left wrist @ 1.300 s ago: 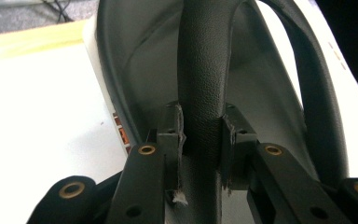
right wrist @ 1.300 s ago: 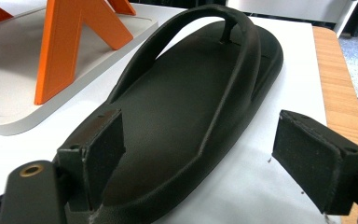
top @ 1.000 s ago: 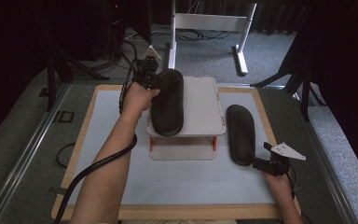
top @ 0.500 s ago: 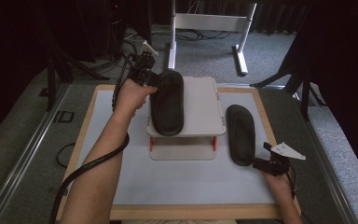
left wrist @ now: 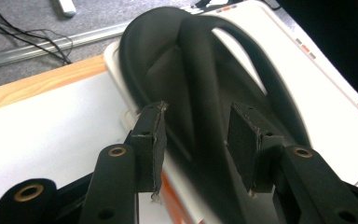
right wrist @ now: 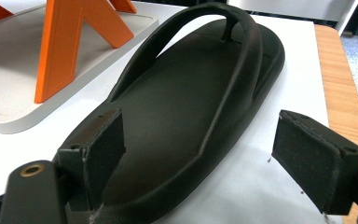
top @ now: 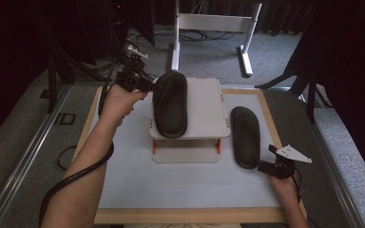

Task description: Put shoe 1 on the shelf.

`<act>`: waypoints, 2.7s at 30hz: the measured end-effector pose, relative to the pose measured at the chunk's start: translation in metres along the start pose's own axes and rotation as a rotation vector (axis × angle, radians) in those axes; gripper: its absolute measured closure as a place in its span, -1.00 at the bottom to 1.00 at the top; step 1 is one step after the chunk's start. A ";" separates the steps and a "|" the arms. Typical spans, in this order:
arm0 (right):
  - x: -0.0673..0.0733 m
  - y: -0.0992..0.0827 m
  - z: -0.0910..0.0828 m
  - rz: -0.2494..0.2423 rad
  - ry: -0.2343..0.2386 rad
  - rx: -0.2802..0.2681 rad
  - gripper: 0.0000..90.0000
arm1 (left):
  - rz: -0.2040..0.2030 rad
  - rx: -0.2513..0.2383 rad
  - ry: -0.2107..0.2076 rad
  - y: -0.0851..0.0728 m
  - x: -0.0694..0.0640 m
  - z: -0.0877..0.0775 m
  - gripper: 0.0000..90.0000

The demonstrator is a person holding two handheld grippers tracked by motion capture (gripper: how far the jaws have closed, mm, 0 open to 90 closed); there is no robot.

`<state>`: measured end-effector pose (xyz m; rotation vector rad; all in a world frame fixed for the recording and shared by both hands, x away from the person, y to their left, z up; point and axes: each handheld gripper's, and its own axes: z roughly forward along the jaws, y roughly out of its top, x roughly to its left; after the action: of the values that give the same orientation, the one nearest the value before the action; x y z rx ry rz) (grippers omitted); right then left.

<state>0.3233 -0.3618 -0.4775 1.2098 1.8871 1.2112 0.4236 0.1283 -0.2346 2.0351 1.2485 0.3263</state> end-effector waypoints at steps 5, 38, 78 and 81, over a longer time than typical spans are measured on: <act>0.000 0.000 0.000 0.000 0.000 0.001 -0.65 | 0.015 0.002 0.022 -0.015 0.008 -0.005 0.25; 0.000 0.000 0.000 -0.007 0.009 -0.001 -0.65 | -0.040 -0.109 -0.018 -0.120 0.065 0.024 0.24; 0.000 0.000 0.000 -0.001 0.006 -0.004 -0.65 | 0.046 -0.310 0.121 -0.226 0.078 0.060 -0.97; 0.000 0.000 0.000 0.002 0.000 -0.004 -0.66 | 0.055 -0.359 0.143 -0.234 0.077 0.057 -0.97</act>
<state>0.3231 -0.3620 -0.4776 1.2100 1.8825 1.2161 0.3364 0.2332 -0.4472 1.7624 1.1251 0.6814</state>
